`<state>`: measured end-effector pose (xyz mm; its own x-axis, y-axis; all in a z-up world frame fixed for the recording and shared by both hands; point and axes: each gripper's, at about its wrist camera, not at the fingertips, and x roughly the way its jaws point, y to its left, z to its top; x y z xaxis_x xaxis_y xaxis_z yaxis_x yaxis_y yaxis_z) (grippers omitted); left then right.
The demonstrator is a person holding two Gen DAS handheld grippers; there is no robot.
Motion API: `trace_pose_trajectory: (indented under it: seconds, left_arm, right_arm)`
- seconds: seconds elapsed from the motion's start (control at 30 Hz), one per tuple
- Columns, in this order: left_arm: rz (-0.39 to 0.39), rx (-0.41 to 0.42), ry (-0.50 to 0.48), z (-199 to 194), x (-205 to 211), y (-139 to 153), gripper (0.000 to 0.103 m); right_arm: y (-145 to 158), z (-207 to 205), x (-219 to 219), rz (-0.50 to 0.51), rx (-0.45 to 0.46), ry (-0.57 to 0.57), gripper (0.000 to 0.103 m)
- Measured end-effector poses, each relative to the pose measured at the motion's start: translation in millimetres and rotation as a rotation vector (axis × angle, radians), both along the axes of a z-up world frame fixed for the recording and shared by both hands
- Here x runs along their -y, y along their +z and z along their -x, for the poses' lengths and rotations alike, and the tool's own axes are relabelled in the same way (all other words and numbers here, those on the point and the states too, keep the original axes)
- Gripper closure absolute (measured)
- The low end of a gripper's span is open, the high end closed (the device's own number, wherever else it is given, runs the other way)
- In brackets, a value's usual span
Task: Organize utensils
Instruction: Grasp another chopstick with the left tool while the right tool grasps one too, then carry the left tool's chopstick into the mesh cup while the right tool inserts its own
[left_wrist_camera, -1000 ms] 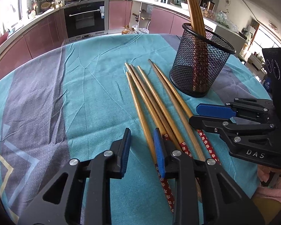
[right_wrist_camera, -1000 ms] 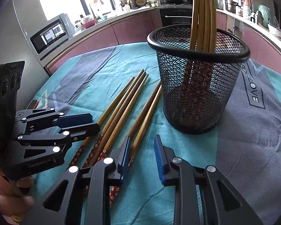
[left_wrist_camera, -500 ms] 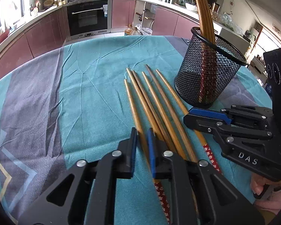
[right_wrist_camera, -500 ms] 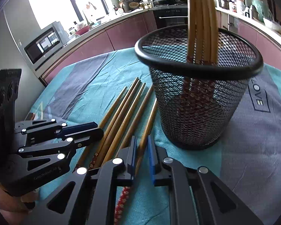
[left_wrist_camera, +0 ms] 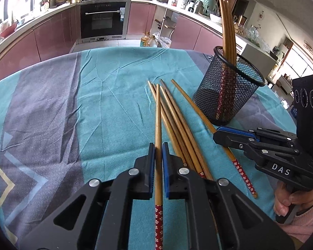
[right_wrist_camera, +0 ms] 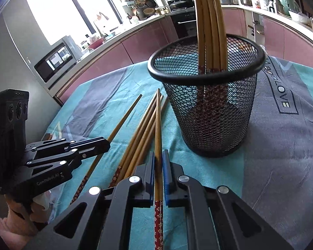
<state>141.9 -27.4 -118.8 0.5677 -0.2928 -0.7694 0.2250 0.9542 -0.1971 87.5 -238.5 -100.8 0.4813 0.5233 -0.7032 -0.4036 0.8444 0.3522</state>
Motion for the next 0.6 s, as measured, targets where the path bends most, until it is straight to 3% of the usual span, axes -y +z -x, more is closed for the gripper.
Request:
trace_pose_trajectory:
  seconds: [0.6]
  left_arm:
    - [0.139, 0.139, -0.1, 33.0, -2.6, 75.3, 0.095]
  right_arm:
    - [51.3, 24.0, 28.7, -0.113, 0.128, 0.039, 0.097]
